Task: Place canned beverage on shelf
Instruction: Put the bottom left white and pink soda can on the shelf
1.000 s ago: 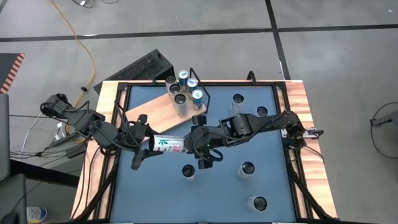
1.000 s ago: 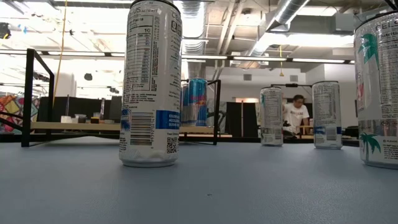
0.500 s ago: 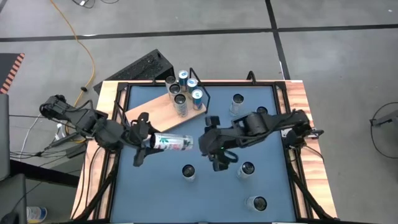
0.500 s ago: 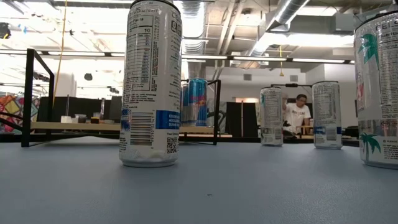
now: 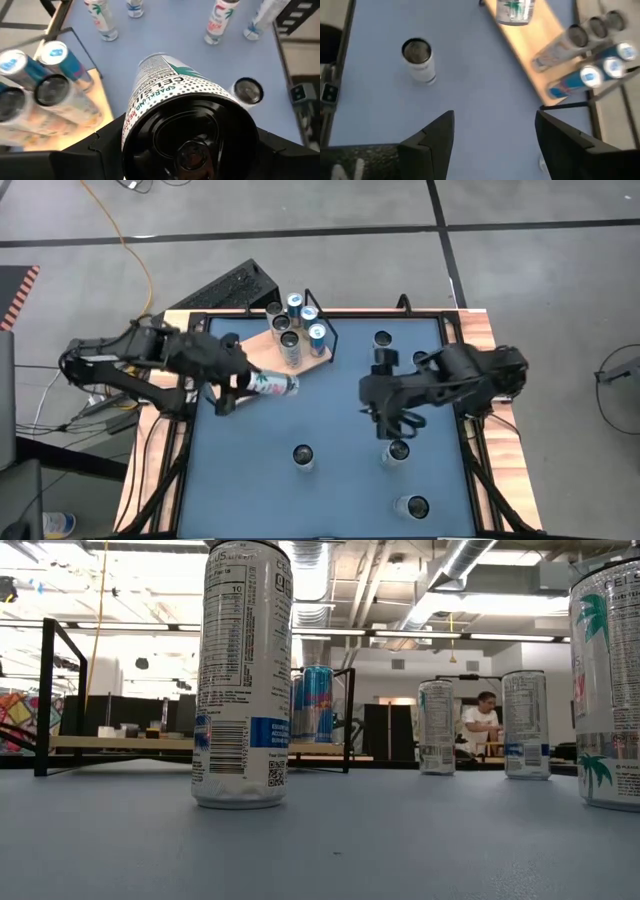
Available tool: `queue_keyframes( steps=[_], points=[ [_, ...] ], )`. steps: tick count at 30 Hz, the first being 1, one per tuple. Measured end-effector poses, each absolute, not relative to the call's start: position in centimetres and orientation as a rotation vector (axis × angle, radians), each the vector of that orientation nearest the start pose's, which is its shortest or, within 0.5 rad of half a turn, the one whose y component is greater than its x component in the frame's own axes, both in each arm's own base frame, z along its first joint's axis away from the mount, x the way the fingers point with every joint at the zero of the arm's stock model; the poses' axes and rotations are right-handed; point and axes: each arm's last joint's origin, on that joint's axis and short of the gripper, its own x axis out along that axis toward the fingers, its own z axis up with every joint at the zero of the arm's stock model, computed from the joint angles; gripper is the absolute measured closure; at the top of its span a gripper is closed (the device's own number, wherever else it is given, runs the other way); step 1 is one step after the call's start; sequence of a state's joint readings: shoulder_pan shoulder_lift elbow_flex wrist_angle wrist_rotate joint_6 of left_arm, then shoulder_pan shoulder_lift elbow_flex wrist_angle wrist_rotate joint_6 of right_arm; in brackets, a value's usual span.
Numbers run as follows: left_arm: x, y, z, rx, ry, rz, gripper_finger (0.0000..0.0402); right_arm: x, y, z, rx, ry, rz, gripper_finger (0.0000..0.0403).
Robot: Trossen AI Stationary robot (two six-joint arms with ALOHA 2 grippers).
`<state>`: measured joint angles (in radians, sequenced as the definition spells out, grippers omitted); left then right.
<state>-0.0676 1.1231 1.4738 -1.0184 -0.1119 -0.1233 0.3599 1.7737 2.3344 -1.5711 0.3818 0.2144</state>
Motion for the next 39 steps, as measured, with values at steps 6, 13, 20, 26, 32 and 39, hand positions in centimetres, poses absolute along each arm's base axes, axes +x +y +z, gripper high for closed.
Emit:
queue_keyframes(
  steps=[6, 13, 20, 26, 32, 39],
  points=[
    [21.0, 2.3, 43.6, 0.034, 0.848, 0.151, 0.0146, 25.6, 9.9, 48.1, -0.173, 0.849, -0.114, 0.0147],
    [22.5, 6.7, 41.9, 0.020, 1.070, 0.157, 0.0145, 24.9, 11.2, 48.2, -0.202, 0.832, -0.083, 0.0147],
    [20.0, 11.2, 41.8, -0.090, 1.083, 0.252, 0.0145, 24.4, 12.3, 48.2, -0.223, 0.829, -0.041, 0.0147],
    [18.9, 15.0, 40.9, -0.161, 1.117, 0.328, 0.0145, 24.2, 12.8, 48.2, -0.225, 0.826, -0.024, 0.0147],
    [18.8, 17.6, 39.2, -0.152, 1.167, 0.315, 0.0145, 24.0, 13.2, 48.2, -0.231, 0.825, -0.010, 0.0147],
    [18.6, 19.8, 37.4, -0.235, 1.213, 0.325, 0.0145, 23.2, 14.1, 48.4, -0.245, 0.813, 0.028, 0.0147]
  ],
)
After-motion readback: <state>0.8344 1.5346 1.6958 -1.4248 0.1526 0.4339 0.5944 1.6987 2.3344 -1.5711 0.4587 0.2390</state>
